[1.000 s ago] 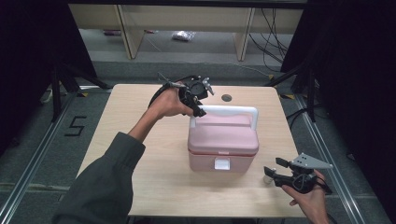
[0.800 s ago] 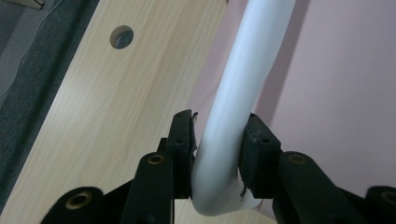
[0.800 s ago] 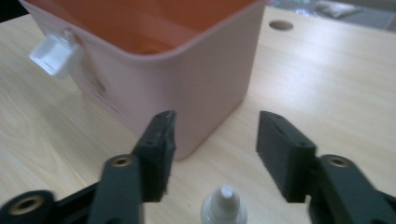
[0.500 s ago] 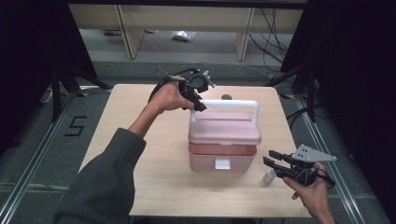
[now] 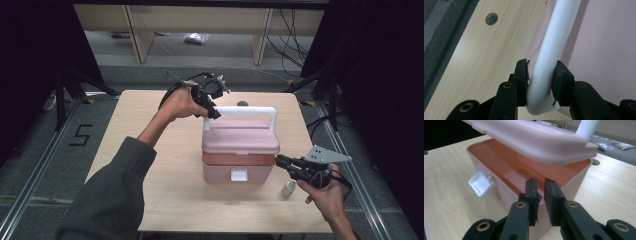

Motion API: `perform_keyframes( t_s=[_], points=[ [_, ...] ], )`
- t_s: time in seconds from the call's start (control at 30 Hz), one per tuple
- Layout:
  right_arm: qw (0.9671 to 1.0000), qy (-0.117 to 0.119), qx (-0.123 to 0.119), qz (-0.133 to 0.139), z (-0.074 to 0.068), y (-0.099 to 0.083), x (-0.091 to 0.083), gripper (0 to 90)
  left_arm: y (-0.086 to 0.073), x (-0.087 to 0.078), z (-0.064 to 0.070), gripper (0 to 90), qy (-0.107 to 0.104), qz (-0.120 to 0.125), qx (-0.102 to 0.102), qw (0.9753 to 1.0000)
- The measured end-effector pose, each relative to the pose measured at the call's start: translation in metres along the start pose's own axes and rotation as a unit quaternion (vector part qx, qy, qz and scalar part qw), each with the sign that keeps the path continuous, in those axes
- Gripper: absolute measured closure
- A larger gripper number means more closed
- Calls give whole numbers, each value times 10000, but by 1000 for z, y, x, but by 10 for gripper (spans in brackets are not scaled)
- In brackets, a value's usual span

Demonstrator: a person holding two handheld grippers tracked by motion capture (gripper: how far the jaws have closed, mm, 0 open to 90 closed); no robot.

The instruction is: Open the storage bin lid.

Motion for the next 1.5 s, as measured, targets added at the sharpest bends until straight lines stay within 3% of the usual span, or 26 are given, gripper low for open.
perform_keyframes(
  t_s=[0.37,0.4,0.43,0.5,0.57,0.63,0.83,0.93,1.03,1.13,1.2,1.23,1.37,1.4,1.43,1.5],
  points=[
    [9999,142,88,-33,10,9,21,851,0,-1,-1,680,-10,8,-16,10000],
    [9999,96,-1,94,13,11,24,855,0,-1,-1,679,-6,17,-32,10000],
    [9999,132,90,-5,13,10,23,860,0,0,-1,678,-1,27,-46,10000],
    [9998,124,38,151,15,13,26,871,0,0,-2,674,0,52,-90,9999],
    [9998,172,115,76,14,13,24,884,-1,-1,-3,666,1,74,-167,9998],
    [9998,171,-21,136,17,14,24,896,-2,-1,-4,627,59,104,-243,9996],
    [9997,150,18,202,17,15,26,900,-6,-6,-8,558,93,163,-455,9988],
    [9996,210,42,171,16,15,26,900,-7,-11,-11,484,112,257,-691,9972],
    [9992,255,168,248,14,16,27,900,-11,-18,-11,449,116,313,-741,9967],
    [9995,223,53,211,18,17,27,900,-16,-26,-13,399,199,425,-912,9947],
    [9992,260,172,246,16,18,27,900,-20,-31,-13,389,238,526,-1045,9928],
    [9993,264,64,269,19,20,28,900,-22,-34,-14,385,267,560,-1102,9920],
    [9991,219,84,349,20,24,28,900,-36,-42,-14,359,308,610,-1266,9896],
    [9991,260,183,296,19,24,27,900,-39,-43,-14,354,314,644,-1329,9885],
    [9993,240,48,298,21,25,26,900,-43,-45,-15,351,316,666,-1404,9873],
    [9990,249,63,369,22,28,27,900,-51,-45,-15,337,305,669,-1582,9847]
  ],
)
Point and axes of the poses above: each handheld gripper's, and its own axes: x roughly forward along the jaws, y roughly out of its top, z roughly to its right, the point moved 6 cm from there along x, roughly forward along the jaws, and after that the axes turned 1 degree about -y, right-handed, at the moved point
